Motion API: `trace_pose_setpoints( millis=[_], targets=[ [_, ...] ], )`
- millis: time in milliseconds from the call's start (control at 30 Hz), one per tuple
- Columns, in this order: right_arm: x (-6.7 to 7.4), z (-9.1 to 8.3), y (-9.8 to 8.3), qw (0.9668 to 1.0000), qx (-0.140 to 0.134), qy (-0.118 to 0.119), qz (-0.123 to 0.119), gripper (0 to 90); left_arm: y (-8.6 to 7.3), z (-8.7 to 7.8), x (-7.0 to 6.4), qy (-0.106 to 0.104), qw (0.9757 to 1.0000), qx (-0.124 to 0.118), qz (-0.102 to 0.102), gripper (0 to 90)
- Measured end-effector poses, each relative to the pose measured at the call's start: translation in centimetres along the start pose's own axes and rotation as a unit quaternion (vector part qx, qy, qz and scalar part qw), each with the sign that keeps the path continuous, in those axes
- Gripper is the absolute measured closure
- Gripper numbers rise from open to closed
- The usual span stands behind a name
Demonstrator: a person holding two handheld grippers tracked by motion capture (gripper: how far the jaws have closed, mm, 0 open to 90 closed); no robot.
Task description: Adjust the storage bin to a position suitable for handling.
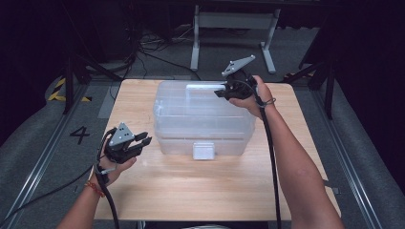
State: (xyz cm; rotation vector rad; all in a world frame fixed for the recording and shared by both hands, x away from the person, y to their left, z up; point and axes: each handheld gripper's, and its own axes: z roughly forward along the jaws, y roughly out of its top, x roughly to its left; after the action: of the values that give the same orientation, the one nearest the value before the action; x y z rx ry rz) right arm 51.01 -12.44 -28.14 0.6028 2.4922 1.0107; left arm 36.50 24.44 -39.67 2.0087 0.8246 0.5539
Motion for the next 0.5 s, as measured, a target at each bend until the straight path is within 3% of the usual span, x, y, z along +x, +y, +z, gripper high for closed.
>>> trace_pose_setpoints(
  millis=[367, 500],
  targets=[
    [-0.1, 0.0, 0.1, 1.0000, -0.005, -0.002, 0.004, 72.1, 0.5, 1.1, -0.4, -0.012, 0.9999, -0.006, 0.001, 89.4],
    [-0.2, 0.0, 0.1, 1.0000, -0.004, -0.001, 0.003, 72.1, 0.9, 1.4, -0.5, -0.018, 0.9998, -0.006, 0.005, 89.9]
  ],
)
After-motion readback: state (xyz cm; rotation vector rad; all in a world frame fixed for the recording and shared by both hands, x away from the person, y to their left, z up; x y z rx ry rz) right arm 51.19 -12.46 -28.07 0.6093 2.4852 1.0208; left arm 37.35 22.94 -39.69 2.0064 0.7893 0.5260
